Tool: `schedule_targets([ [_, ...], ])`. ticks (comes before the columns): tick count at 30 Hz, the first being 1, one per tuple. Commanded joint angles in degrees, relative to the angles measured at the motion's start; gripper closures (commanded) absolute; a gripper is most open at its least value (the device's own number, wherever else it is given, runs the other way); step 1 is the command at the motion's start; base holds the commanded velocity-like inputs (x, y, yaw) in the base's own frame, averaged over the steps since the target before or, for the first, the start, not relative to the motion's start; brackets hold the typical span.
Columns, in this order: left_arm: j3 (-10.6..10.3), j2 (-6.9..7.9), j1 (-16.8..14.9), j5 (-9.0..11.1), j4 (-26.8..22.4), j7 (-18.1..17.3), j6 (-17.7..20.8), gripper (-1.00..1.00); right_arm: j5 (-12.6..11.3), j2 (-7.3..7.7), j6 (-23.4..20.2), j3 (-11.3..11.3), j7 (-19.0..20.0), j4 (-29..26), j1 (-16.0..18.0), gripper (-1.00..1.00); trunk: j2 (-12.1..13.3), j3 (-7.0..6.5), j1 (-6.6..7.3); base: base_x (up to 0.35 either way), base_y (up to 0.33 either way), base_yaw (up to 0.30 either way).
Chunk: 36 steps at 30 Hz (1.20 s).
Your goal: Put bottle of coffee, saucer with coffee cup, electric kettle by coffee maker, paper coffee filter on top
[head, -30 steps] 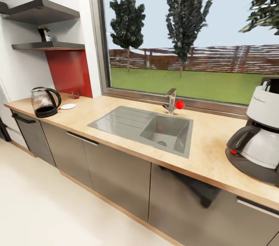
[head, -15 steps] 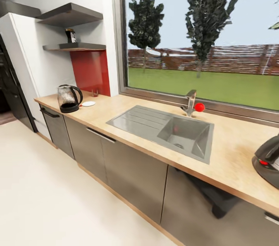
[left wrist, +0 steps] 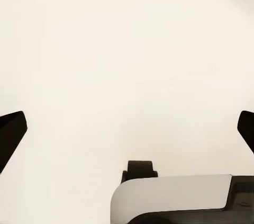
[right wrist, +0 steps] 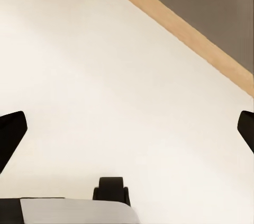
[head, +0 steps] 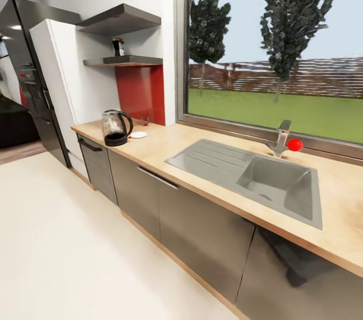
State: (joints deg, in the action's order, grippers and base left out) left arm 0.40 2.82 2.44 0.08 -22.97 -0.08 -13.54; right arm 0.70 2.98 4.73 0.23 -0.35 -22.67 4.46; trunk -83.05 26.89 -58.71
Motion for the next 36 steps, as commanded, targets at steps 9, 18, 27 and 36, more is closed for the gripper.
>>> schedule_targets([
  [9,0.04,0.03,0.02,-0.04,-0.06,-0.01,-0.08,-1.0,3.49,0.08,0.12,0.26,0.21,5.7,0.03,-1.0,-0.03,0.05,-0.01,0.167,0.287,0.032],
  [18,0.1,0.08,0.02,-0.02,0.0,-0.01,-0.08,-1.0,3.86,0.19,0.1,-0.03,0.15,11.05,0.03,-1.0,-0.03,0.05,-0.01,0.238,0.266,0.001],
  [27,0.1,0.08,0.02,0.0,0.03,-0.01,-0.08,-1.0,3.67,0.14,0.14,-0.04,0.09,21.03,0.03,-1.0,-0.03,0.05,-0.01,0.25,0.261,0.0],
  [36,0.04,0.08,0.02,0.03,0.01,-0.01,-0.08,-1.0,3.78,0.2,0.17,-0.09,0.08,21.63,0.03,-1.0,-0.03,0.05,-0.01,0.251,0.259,0.0],
])
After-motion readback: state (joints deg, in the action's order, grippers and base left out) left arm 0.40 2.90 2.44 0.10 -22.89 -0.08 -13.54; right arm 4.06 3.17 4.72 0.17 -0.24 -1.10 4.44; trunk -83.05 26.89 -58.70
